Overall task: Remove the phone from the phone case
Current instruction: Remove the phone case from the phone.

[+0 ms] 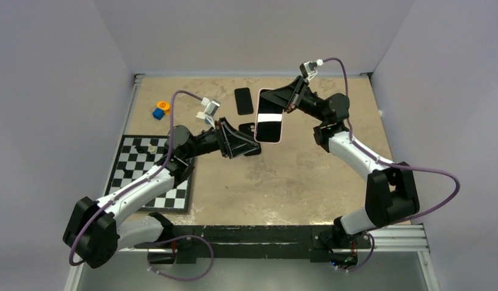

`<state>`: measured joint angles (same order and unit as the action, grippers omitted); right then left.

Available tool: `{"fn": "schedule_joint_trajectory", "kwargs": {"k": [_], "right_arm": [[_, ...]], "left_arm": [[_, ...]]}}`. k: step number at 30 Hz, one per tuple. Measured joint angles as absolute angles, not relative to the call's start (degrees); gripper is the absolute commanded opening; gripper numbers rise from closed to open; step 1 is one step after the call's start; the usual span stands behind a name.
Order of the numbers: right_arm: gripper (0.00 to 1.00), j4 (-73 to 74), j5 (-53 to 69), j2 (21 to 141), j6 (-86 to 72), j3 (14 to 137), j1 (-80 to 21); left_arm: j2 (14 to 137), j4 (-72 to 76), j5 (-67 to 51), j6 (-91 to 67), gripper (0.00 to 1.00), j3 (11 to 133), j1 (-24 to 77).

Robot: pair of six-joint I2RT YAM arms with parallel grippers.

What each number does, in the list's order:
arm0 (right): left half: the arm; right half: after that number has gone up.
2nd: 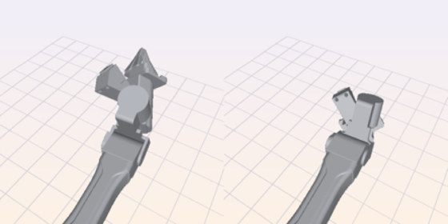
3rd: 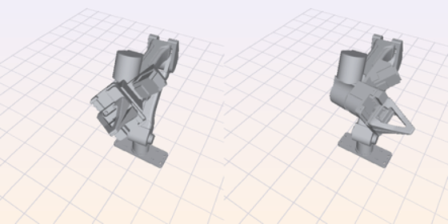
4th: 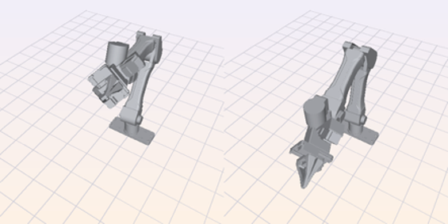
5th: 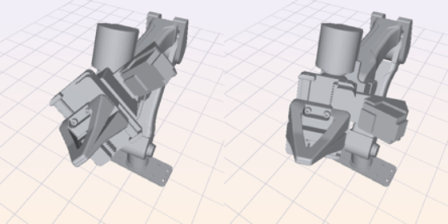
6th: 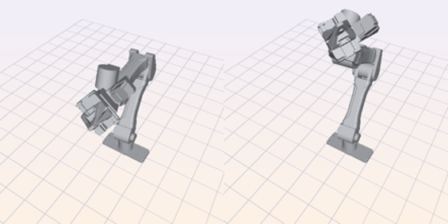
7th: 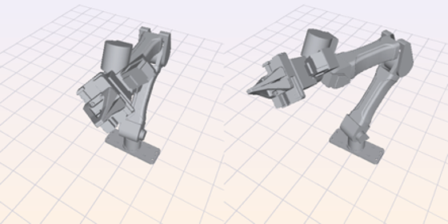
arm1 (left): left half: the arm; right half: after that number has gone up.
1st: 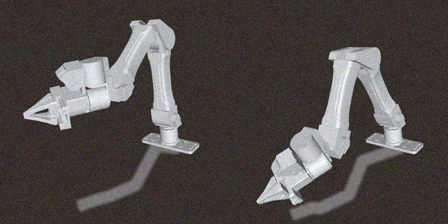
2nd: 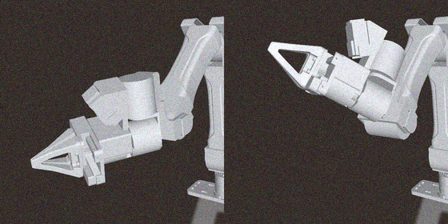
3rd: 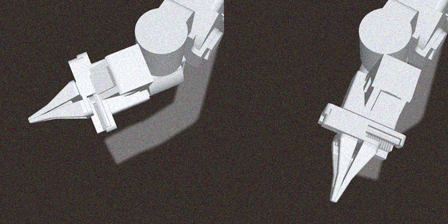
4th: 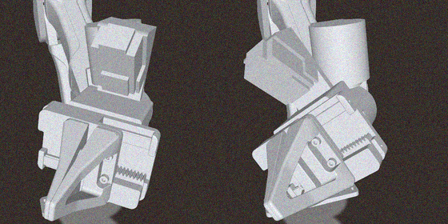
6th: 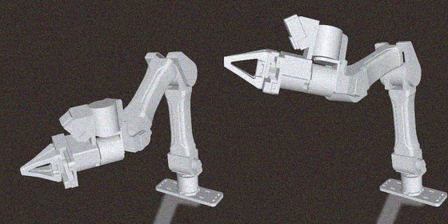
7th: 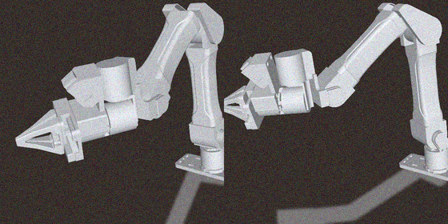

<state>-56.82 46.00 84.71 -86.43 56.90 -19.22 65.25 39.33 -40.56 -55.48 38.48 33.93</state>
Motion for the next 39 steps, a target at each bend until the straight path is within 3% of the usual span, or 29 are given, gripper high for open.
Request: {"fn": "schedule_joint_trajectory", "kwargs": {"k": [7,20,39], "right_arm": [[0.0,-56.86,46.0,84.58,-86.46,56.88,-19.22],[0.0,-57.34,46.02,83.59,-86.3,56.88,-19.35],[0.0,-62.35,46.04,83.59,-89.67,56.31,-19.49]], "left_arm": [[66.24,39.35,-39.35,-55.48,0.42,40.16,33.93],[66.63,39.4,-39.2,-55.27,0.39,40.18,33.93],[66.61,40.23,-39.72,-54.3,0.55,40.18,33.95]]}}
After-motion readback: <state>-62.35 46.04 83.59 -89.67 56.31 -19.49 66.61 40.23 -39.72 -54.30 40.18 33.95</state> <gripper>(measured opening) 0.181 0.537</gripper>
